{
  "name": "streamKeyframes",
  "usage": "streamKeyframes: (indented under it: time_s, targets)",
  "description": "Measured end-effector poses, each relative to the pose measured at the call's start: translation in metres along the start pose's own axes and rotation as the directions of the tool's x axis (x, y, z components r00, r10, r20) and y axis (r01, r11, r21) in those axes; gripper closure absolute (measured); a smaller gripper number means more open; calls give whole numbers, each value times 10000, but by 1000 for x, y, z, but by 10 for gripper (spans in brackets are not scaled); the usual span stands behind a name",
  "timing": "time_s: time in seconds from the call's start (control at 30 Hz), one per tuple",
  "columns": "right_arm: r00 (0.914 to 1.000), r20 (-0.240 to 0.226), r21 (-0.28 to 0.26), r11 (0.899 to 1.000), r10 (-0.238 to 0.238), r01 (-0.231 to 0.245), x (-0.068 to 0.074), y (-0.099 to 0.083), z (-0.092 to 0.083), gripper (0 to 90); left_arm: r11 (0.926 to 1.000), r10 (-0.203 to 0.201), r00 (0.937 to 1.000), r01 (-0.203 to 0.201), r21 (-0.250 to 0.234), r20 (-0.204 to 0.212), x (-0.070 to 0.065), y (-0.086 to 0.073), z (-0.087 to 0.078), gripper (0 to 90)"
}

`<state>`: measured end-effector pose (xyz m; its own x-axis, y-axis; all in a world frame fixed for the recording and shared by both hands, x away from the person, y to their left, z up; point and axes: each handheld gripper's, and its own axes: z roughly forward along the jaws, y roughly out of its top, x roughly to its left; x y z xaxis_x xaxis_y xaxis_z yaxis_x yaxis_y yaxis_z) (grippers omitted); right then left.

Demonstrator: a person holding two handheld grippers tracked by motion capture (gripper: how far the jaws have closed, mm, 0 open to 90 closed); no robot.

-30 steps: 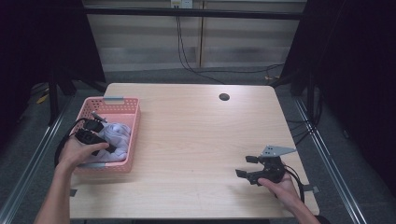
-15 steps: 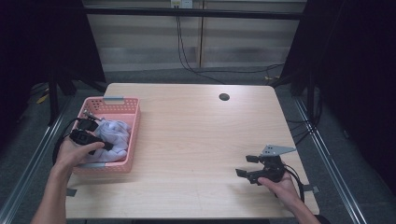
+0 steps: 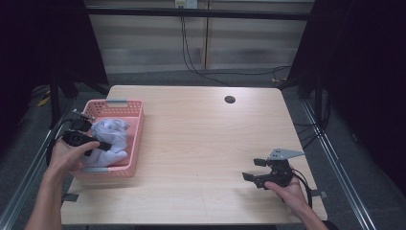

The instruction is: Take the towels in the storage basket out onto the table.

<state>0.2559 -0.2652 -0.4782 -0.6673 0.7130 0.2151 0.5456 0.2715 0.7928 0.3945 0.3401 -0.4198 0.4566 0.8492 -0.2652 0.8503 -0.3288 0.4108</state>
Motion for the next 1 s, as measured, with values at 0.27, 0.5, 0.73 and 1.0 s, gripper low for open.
streamKeyframes:
  time_s: [0.27, 0.5, 0.73, 1.0]
  targets:
    - [10000, -16, 3, 10000, 25, -25, 0, 0, 0, 197, 9987, -93, 9997, 105, -498, 243, 0, 2, -14, 519]
    - [10000, -5, 9, 10000, 18, -18, 0, 0, 0, 195, 9971, -146, 9983, 187, -737, 565, -5, 6, -22, 515]
    - [10000, -22, 30, 10000, -4, 4, 0, 0, 0, 192, 9955, 57, 9981, 1, -952, 613, -15, 10, -30, 511]
    - [10000, -16, -105, 9999, -10, 10, 0, 1, -1, 191, 9931, 99, 9960, 7, -1176, 892, -19, 14, -40, 510]
